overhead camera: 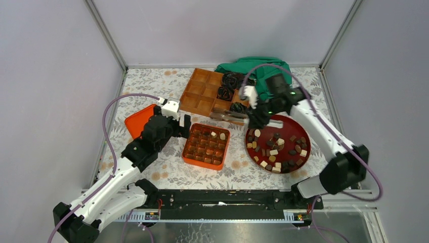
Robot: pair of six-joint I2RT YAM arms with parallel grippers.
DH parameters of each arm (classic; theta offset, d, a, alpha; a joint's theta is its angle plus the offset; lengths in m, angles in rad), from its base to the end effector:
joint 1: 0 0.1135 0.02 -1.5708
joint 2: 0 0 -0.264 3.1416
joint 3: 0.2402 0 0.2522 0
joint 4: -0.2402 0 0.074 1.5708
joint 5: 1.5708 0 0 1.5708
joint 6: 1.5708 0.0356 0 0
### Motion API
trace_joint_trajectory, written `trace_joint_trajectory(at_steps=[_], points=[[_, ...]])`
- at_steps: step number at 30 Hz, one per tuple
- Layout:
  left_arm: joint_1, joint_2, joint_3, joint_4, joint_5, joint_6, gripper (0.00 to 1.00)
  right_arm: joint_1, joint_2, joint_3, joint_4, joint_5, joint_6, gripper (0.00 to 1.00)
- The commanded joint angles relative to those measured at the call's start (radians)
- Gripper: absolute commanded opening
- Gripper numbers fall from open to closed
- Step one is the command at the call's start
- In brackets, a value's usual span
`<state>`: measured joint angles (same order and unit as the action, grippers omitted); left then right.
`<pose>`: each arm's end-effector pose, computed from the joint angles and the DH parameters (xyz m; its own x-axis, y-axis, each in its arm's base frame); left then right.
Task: Pack the chocolate
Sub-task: Place the fake chocolate in the packing box, then adjust the packing box at the center of the board.
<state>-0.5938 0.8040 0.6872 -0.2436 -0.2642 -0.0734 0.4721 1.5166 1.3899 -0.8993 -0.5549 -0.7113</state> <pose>0.1614 -0.0978 0.2964 -0.3162 0.1281 -0.9400 0.3152 0.9487 0.0232 0.2678 0.1578 0.3165 -0.1659 -0.7077 -0.6867 -0.9742 0.2255 0.0030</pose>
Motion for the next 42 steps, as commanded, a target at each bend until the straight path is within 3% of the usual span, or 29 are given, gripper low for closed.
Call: trace_joint_trajectory(at_steps=[1, 8, 18, 32, 42], points=[[0.011, -0.01, 0.0, 0.032, 0.027, 0.001, 0.98, -0.194, -0.179, -0.093, 0.013, -0.188, -0.014, 0.43], [0.021, -0.005, -0.003, 0.039, 0.046, 0.001, 0.98, -0.403, -0.377, -0.298, 0.092, -0.278, -0.01, 0.43], [0.024, 0.005, -0.015, 0.06, 0.072, -0.018, 0.99, -0.575, -0.468, -0.478, 0.129, -0.415, -0.029, 0.42], [0.035, 0.086, 0.063, -0.055, 0.185, -0.201, 0.98, -0.602, -0.502, -0.523, 0.134, -0.427, -0.045, 0.43], [0.043, 0.085, 0.07, -0.06, 0.172, -0.084, 0.99, -0.614, -0.519, -0.531, 0.134, -0.432, -0.043, 0.43]])
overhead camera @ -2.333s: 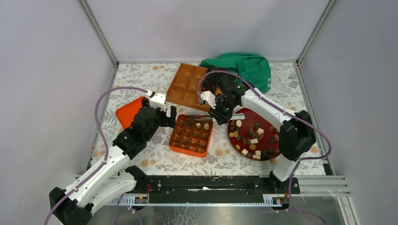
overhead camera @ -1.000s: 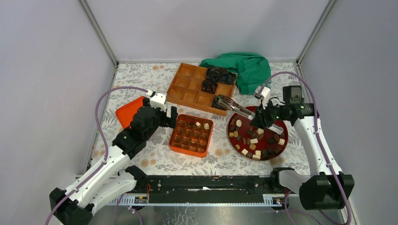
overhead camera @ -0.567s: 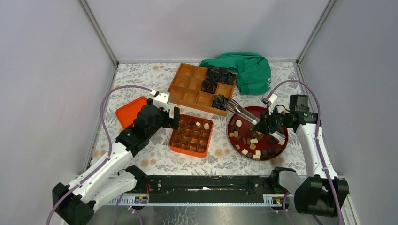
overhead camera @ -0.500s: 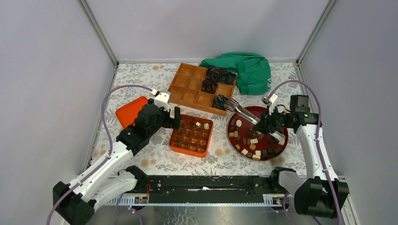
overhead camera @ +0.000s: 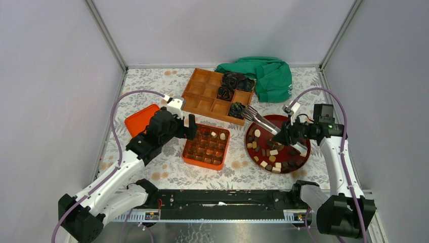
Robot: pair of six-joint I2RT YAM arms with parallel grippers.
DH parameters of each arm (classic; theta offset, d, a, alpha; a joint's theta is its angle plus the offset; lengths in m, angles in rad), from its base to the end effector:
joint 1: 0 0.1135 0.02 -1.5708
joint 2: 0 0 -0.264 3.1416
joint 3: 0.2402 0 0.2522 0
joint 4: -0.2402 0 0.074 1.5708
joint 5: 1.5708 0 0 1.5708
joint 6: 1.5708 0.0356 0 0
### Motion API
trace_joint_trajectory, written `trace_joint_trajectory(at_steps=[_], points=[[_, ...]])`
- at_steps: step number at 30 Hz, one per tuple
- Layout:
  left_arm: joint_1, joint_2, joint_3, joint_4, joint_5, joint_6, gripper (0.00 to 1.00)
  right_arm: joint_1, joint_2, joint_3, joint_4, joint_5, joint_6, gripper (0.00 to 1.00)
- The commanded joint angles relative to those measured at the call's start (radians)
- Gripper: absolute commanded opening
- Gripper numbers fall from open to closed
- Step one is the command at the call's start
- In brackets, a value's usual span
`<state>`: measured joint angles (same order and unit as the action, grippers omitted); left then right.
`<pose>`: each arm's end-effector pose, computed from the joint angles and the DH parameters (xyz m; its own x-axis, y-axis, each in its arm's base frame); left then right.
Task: Pack the chocolate
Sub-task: Adjust the packing box at the center of the board.
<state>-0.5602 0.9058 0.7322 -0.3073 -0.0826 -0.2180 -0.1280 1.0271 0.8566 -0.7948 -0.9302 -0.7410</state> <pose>0.1759 -0.1069 0.2874 -0.4837 0.0490 -0.8739 0.3718 0.9154 -0.1545 0.1913 0.0041 0.2787 -0.3477 -0.3620 -0.8649 -0.8281 0.5512 0.1022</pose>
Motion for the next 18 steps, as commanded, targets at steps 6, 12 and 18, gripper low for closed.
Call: trace_joint_trajectory(at_steps=[6, 12, 18], points=[[0.017, 0.024, 0.051, -0.058, -0.05, 0.117, 0.99, -0.018, -0.028, 0.0, 0.029, -0.056, -0.016, 0.43], [0.033, 0.114, 0.098, -0.095, -0.076, 0.17, 0.98, -0.017, -0.041, 0.002, 0.025, -0.052, -0.016, 0.43], [0.103, 0.14, 0.075, -0.07, -0.028, 0.19, 0.96, -0.017, -0.044, 0.005, 0.018, -0.061, -0.017, 0.43]])
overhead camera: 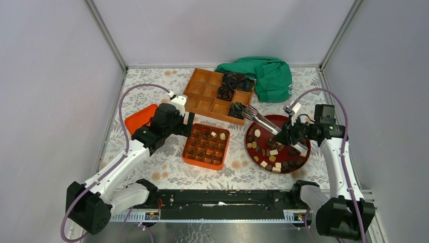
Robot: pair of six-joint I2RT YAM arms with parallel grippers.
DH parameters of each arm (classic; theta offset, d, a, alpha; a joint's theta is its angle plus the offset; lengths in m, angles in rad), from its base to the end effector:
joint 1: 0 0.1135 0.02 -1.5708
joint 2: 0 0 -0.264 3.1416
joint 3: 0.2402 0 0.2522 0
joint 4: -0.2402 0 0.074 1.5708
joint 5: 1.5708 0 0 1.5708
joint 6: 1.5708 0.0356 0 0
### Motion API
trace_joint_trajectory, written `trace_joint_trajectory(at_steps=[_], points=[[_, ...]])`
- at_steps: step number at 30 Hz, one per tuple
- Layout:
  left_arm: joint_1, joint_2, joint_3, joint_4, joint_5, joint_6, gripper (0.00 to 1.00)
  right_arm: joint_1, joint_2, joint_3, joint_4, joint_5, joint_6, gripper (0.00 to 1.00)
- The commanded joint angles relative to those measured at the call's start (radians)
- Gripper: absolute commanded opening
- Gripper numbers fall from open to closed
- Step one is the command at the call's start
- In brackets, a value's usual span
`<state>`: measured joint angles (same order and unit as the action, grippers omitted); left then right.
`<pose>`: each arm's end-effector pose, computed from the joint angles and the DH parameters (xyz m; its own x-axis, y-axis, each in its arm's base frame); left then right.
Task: Pack the chocolate
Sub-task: Adjust the packing box at the center of the board.
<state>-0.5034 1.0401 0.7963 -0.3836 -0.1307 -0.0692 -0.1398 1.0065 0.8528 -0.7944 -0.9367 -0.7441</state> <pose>0.2011 -0.1055 0.2761 -0.5397 0.2190 -0.8129 0.3494 0.9368 0.0204 0.1877 0.0025 0.2811 -0.3326 -0.3584 -0.8723 -0.8264 0.5565 0.0864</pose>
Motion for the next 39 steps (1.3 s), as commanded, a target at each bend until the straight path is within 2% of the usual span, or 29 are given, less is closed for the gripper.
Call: trace_joint_trajectory(at_steps=[1, 9, 13, 21, 27, 33, 37, 39], points=[[0.06, 0.014, 0.006, 0.013, 0.036, 0.04, 0.94, -0.005, -0.023, 0.01, 0.019, -0.056, -0.014, 0.43], [0.106, 0.149, 0.008, 0.029, 0.229, 0.016, 0.71, -0.005, -0.012, 0.008, 0.02, -0.04, -0.014, 0.43], [0.11, 0.222, 0.021, 0.02, 0.287, 0.005, 0.64, -0.006, -0.008, 0.006, 0.022, -0.033, -0.014, 0.43], [0.111, 0.319, 0.035, -0.008, 0.284, -0.017, 0.45, -0.004, 0.004, 0.011, 0.014, -0.033, -0.023, 0.43], [0.111, 0.394, 0.066, -0.017, 0.298, -0.019, 0.42, -0.005, -0.003, 0.005, 0.017, -0.031, -0.019, 0.43], [0.111, 0.423, 0.074, -0.007, 0.355, -0.029, 0.24, -0.005, 0.002, 0.006, 0.012, -0.031, -0.023, 0.43], [0.111, 0.402, 0.072, -0.005, 0.364, -0.04, 0.03, -0.006, 0.005, 0.008, 0.007, -0.033, -0.027, 0.43], [0.109, 0.36, 0.062, 0.0, 0.354, -0.053, 0.0, -0.005, 0.004, 0.008, 0.006, -0.034, -0.028, 0.43]])
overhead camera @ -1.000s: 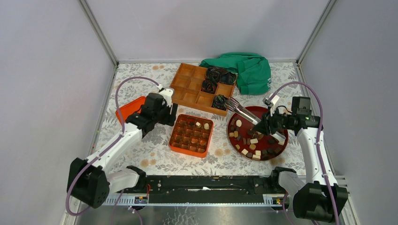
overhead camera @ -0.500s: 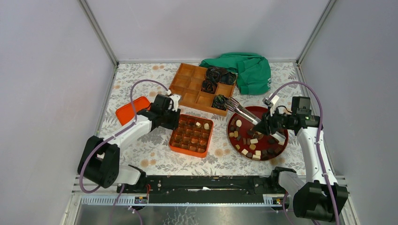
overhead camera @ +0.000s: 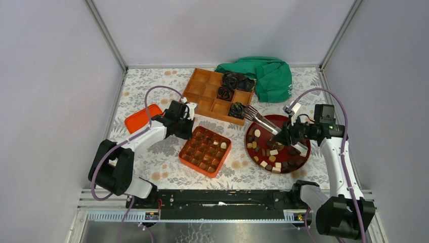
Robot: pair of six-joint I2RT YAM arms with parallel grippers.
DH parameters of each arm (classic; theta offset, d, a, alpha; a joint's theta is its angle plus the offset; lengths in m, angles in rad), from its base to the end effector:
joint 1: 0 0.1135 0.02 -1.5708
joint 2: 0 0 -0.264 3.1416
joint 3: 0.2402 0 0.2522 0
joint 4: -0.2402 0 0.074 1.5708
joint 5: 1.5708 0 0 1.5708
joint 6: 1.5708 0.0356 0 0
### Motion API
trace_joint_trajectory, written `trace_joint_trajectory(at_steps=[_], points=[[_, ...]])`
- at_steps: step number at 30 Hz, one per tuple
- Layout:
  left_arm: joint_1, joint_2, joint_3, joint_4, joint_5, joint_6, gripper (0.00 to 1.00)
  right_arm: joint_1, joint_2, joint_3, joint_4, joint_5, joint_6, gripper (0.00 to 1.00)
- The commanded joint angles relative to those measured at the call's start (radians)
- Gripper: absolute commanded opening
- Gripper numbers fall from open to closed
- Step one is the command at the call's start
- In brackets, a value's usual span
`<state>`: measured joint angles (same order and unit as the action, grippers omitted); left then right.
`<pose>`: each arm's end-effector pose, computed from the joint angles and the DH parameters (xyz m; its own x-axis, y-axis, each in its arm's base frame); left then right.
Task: Pack the chocolate
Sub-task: Adjust the packing box at the center of the board.
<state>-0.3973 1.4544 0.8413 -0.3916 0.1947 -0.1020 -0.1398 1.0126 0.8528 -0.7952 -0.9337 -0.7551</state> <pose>0.2580 -0.1157 0.1919 -0.8226 0.2369 -0.5169 0.3936 0.8933 -0.2171 0.1887 0.0023 0.2800 -0.3304 -0.3652 -0.8703 -0.8284 0.5540 0.0820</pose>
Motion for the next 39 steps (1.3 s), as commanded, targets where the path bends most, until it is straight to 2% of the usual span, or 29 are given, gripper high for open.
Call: trace_joint_trajectory(at_steps=[1, 4, 8, 16, 28, 35, 39], points=[[-0.001, -0.082, 0.01, 0.014, 0.021, -0.029, 0.0, -0.005, -0.002, 0.008, 0.007, -0.038, -0.015, 0.43], [-0.032, -0.202, -0.019, 0.04, -0.029, -0.065, 0.0, -0.005, 0.001, 0.01, 0.004, -0.035, -0.016, 0.43], [-0.133, -0.374, -0.104, 0.15, -0.149, -0.091, 0.0, -0.004, 0.003, 0.012, 0.002, -0.036, -0.014, 0.43], [-0.236, -0.589, -0.198, 0.25, -0.428, -0.007, 0.0, -0.006, 0.019, 0.01, 0.007, -0.021, -0.011, 0.43], [-0.454, -0.743, -0.269, 0.328, -0.829, 0.025, 0.0, -0.011, 0.049, -0.001, 0.014, 0.015, -0.02, 0.43], [-0.498, -0.756, -0.282, 0.306, -0.856, -0.016, 0.0, -0.018, 0.049, -0.003, 0.01, 0.029, -0.027, 0.44], [-0.497, -0.693, -0.249, 0.218, -0.855, -0.163, 0.0, -0.029, 0.042, -0.002, 0.008, 0.028, -0.03, 0.44]])
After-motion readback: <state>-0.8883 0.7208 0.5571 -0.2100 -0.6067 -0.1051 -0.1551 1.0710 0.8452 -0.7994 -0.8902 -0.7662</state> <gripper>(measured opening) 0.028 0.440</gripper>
